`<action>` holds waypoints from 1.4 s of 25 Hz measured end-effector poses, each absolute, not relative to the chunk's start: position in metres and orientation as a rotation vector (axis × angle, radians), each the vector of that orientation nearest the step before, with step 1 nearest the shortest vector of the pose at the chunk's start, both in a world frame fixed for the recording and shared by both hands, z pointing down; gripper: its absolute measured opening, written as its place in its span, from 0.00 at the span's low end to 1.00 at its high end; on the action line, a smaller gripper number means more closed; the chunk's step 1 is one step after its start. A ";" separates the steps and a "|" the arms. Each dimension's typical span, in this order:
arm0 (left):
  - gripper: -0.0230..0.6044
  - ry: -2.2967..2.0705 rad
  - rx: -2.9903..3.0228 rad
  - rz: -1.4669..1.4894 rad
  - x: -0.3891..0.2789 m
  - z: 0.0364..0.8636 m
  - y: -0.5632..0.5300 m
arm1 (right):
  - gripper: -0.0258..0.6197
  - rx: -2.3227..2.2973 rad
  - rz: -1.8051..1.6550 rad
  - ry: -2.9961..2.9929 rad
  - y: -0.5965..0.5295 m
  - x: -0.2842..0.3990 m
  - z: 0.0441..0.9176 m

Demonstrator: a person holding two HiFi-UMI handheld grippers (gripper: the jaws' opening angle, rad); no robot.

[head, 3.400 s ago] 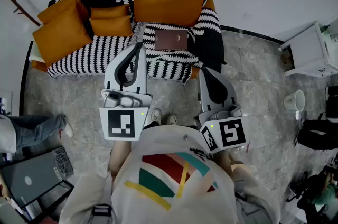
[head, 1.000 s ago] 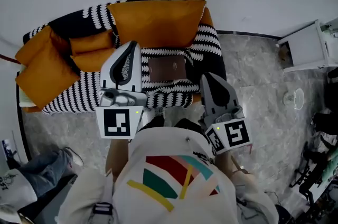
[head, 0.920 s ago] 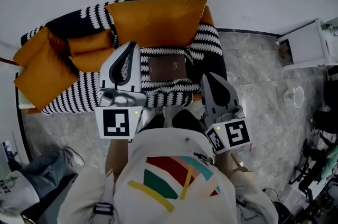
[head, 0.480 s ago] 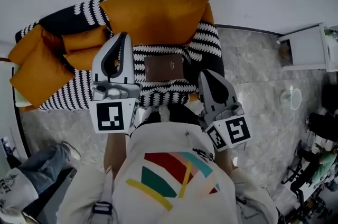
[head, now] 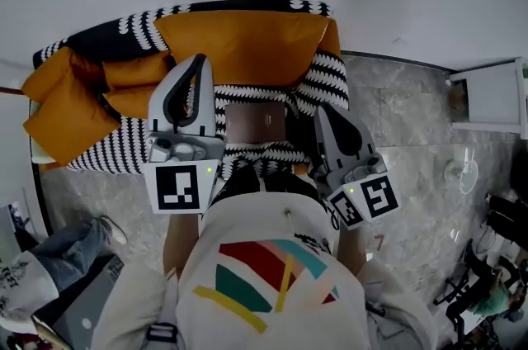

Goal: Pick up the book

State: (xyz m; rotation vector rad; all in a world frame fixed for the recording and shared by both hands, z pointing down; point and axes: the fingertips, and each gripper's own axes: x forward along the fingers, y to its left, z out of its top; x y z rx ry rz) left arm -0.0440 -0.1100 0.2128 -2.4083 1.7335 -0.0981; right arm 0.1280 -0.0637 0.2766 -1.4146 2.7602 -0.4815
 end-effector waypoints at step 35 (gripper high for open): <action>0.05 1.485 -2.873 -0.562 0.004 0.516 -0.134 | 0.47 -1.509 -1.898 2.618 -0.031 0.116 0.753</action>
